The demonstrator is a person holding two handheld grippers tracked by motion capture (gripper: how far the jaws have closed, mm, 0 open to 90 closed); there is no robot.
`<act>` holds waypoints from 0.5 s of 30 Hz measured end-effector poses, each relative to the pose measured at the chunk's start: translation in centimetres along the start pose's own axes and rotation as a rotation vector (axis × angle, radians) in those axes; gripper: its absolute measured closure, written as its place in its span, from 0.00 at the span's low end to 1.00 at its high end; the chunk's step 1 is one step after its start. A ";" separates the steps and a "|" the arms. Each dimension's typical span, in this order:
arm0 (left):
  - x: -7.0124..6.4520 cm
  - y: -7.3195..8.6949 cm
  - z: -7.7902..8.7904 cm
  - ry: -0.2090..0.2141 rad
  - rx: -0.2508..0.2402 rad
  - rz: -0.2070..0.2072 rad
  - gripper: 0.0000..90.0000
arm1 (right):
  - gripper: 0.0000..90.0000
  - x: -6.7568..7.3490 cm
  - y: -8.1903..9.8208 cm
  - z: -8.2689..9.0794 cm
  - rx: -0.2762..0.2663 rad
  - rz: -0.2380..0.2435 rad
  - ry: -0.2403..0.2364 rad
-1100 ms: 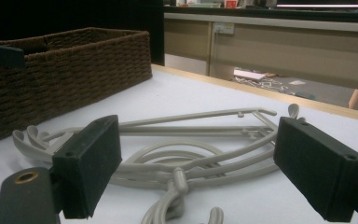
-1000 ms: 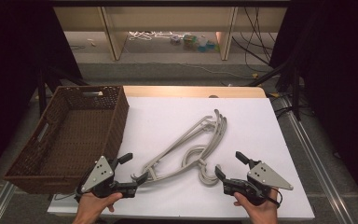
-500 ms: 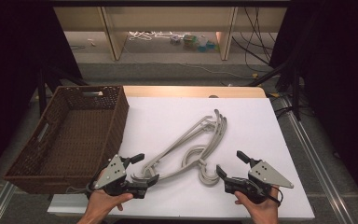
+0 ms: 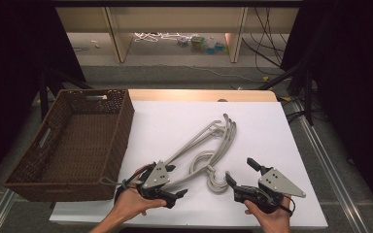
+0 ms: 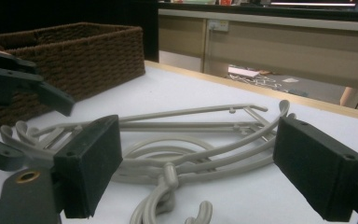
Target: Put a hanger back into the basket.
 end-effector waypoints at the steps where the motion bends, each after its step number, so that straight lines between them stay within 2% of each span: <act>1: 0.4 0.6 -0.6 -0.009 0.054 -0.052 0.21 | 0.18 0.0 0.4 0.3 0.036 0.010 0.002; 3: 0.6 0.8 -1.0 -0.010 0.073 -0.062 0.21 | 0.18 0.1 0.1 0.1 0.000 -0.005 -0.003; 5: 0.6 0.7 -2.1 0.007 0.120 -0.036 0.25 | 0.19 0.1 -0.1 0.2 0.004 0.006 -0.002; 6: 0.6 0.7 -2.1 0.007 0.120 -0.036 0.26 | 0.19 0.1 -0.1 0.2 0.004 0.006 -0.002; 7: 0.8 0.6 -2.7 0.011 0.156 -0.033 0.26 | 0.19 0.3 0.1 0.2 0.023 -0.008 -0.003; 8: 0.8 0.6 -2.7 0.011 0.156 -0.033 0.28 | 0.19 0.3 0.1 0.2 0.023 -0.008 -0.003; 9: 0.9 0.8 -3.3 0.019 0.194 -0.036 0.31 | 0.19 0.3 0.1 0.1 0.027 -0.012 -0.010; 12: 1.1 1.2 -3.9 0.024 0.236 -0.022 0.32 | 0.19 0.5 0.2 -0.1 0.027 -0.006 -0.020; 14: 1.3 1.4 -4.1 0.020 0.248 -0.032 0.35 | 0.19 0.5 0.3 -0.1 0.028 -0.008 -0.023; 15: 1.4 1.6 -4.3 0.007 0.280 -0.055 0.37 | 0.19 0.6 0.3 -0.2 0.028 -0.021 -0.028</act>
Point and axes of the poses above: each handheld gripper's, and its own axes: z roughly backward along the jaws, y roughly out of its underside, x roughly to its left, the point moved 9 cm from there along -z, roughly forward along the jaws, and after that the axes turned 11 degrees about -x, right-handed, at the moved point
